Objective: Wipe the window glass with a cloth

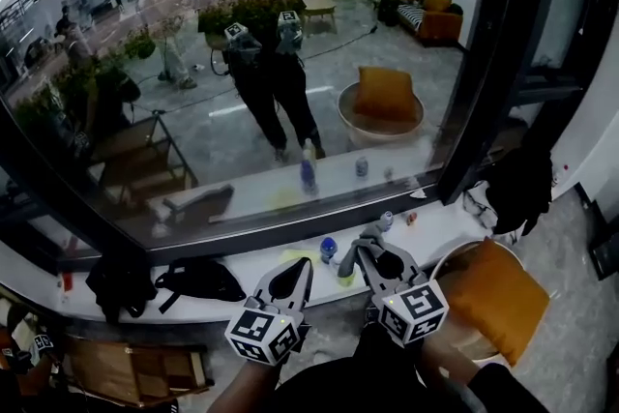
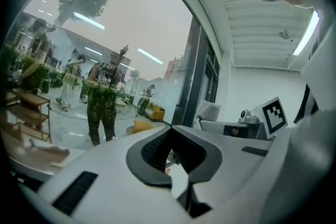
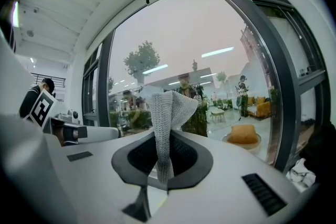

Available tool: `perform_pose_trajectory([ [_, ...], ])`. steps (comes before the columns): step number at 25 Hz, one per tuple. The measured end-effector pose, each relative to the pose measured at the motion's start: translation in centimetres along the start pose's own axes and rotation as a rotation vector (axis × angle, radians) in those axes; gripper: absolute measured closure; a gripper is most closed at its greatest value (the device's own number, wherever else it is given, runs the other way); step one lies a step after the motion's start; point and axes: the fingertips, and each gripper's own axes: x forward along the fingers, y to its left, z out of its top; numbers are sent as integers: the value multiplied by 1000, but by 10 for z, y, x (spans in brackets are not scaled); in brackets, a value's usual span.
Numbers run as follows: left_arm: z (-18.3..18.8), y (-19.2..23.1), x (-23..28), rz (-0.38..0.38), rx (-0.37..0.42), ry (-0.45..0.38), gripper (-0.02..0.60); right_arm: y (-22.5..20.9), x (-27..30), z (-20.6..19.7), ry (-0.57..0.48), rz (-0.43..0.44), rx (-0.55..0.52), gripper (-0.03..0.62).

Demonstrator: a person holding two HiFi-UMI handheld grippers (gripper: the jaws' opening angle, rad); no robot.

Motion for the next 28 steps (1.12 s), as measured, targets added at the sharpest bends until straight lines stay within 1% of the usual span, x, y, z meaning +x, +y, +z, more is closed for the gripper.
perform_pose_trajectory([
  [3,1,2,6,-1,-1,5,574,-7,4,3,5,-11,-16,542],
  [6,4,4,16,4,4,3,574,-23,14,7,6,-21,-17,542],
  [10,10,3,42,8,12,-13,574,-48,29,18,-5,-16,-31,542],
  [13,10,-1,68,-5,10,1,574,-72,39,26,-10,-19,-38,542],
  [23,21,-9,174,-30,27,26,574,-176,74,55,-24,-50,-60,542],
  [28,26,-19,237,-51,56,44,574,-250,92,76,-41,-87,-70,542],
])
